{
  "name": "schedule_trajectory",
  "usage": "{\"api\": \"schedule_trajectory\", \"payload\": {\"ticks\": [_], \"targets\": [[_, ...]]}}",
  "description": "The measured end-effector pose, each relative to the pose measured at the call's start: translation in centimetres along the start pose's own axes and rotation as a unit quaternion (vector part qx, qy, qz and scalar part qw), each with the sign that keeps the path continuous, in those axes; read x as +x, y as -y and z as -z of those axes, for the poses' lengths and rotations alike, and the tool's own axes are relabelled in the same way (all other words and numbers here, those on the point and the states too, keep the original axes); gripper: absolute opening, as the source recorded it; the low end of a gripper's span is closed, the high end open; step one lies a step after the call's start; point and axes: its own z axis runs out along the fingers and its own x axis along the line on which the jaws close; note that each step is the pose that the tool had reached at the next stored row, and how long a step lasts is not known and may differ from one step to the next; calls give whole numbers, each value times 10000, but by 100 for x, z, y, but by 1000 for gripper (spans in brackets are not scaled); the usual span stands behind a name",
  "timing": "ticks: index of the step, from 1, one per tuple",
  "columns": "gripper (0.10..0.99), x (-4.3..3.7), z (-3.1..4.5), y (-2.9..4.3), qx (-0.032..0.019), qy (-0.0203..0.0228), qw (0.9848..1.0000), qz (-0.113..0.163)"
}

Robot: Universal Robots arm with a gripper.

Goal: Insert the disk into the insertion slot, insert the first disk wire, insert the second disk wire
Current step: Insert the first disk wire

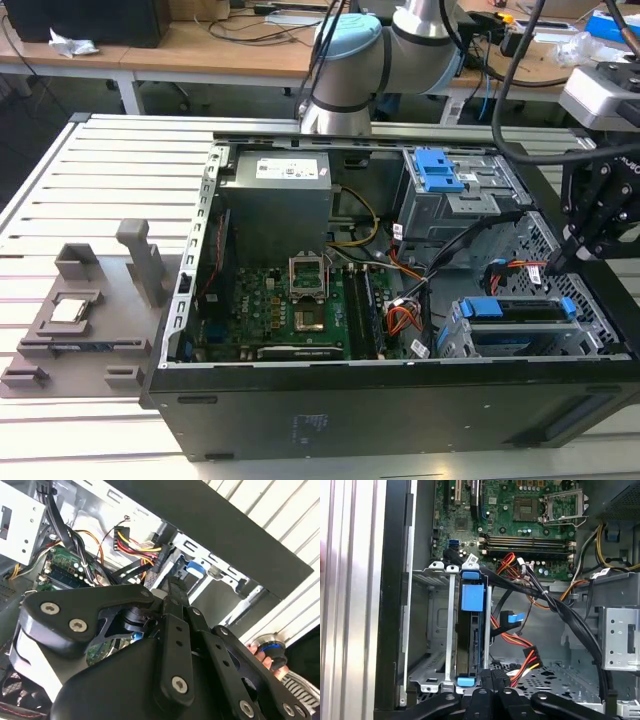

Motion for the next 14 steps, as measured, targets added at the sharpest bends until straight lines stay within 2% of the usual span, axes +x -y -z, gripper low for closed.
{"api": "schedule_trajectory", "payload": {"ticks": [2, 4, 9, 14], "targets": [[106, -11, -19, 2, 9, -13, 9996, 295], [106, -20, -25, 3, 13, -20, 9991, 434], [106, -91, -39, 23, 19, -26, 9982, 600], [106, -96, -38, 27, 20, -28, 9980, 628]]}}
